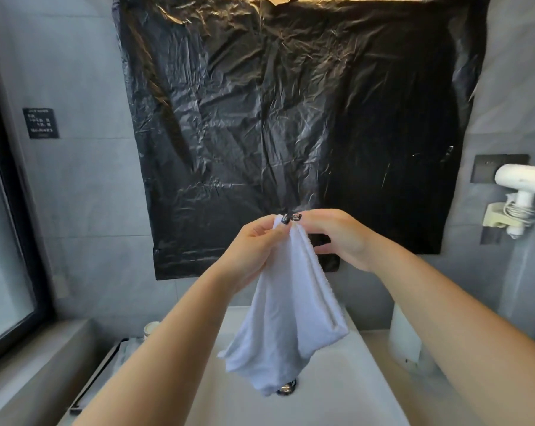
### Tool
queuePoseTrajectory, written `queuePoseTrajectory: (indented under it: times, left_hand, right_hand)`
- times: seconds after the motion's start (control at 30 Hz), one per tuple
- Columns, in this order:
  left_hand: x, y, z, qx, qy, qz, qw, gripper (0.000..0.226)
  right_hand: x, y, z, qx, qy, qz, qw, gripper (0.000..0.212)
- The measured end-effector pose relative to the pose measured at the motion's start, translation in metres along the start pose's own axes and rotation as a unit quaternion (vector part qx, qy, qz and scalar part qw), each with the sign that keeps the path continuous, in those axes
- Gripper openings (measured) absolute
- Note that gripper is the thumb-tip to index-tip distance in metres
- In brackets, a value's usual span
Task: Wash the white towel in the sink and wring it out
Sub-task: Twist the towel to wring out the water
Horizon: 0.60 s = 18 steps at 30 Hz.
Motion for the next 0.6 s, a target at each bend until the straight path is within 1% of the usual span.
queuePoseTrajectory:
  times: [0.07, 0.13, 0.2, 0.23, 0.27, 0.3, 0.33, 0.37, 0.43, 0.47, 0.53, 0.6]
  left_hand:
    - [-0.006, -0.001, 0.007, 0.014, 0.001, 0.004, 1.000, 0.030]
    - [-0.012, -0.003, 0.014, 0.025, 0.002, 0.008, 1.000, 0.032]
    - [-0.016, -0.005, 0.018, 0.026, 0.009, 0.008, 1.000, 0.030]
    - [-0.018, -0.007, 0.019, 0.025, 0.011, 0.006, 1.000, 0.029]
    - [-0.018, -0.008, 0.020, 0.026, 0.007, 0.002, 1.000, 0.029]
    - [-0.017, -0.011, 0.022, 0.030, -0.003, -0.005, 1.000, 0.032]
    - [-0.017, -0.013, 0.024, 0.040, -0.014, -0.011, 0.999, 0.034]
    - [-0.018, -0.016, 0.026, 0.049, -0.023, -0.013, 0.998, 0.035]
    - [-0.025, -0.021, 0.030, 0.061, -0.022, 0.003, 0.998, 0.034]
    - [-0.030, -0.023, 0.030, 0.066, -0.014, 0.012, 0.998, 0.034]
    - [-0.036, -0.027, 0.031, 0.073, -0.005, 0.017, 0.997, 0.034]
    - [-0.033, -0.030, 0.032, 0.076, -0.025, 0.010, 0.997, 0.034]
  right_hand:
    - [-0.007, -0.011, -0.010, -0.012, 0.000, -0.005, 1.000, 0.033]
    - [-0.016, -0.019, -0.017, -0.010, 0.015, -0.032, 0.999, 0.039]
    - [-0.023, -0.026, -0.023, 0.021, 0.023, -0.066, 0.997, 0.053]
    - [-0.026, -0.029, -0.023, 0.040, 0.007, -0.083, 0.996, 0.056]
    - [-0.027, -0.031, -0.027, 0.049, -0.015, -0.096, 0.994, 0.054]
    - [-0.025, -0.032, -0.029, 0.044, -0.023, -0.105, 0.993, 0.046]
    - [-0.020, -0.033, -0.032, 0.023, -0.006, -0.110, 0.994, 0.040]
    - [-0.015, -0.035, -0.033, -0.019, 0.042, -0.113, 0.993, 0.038]
    - [-0.007, -0.038, -0.040, -0.120, 0.151, -0.110, 0.975, 0.049]
    - [-0.005, -0.039, -0.044, -0.151, 0.185, -0.111, 0.965, 0.053]
    - [-0.005, -0.037, -0.051, -0.160, 0.182, -0.148, 0.959, 0.050]
    - [0.003, -0.037, -0.056, -0.117, 0.139, -0.251, 0.951, 0.036]
Point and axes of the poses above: each hand's wrist, its own y-axis towards the middle knuckle, its own x-axis out of the back of the hand, z = x × y, the point moved 3 cm from there along y, towards the middle knuckle, and after that the axes turned 10 degrees about x, right-handed, at the moved point
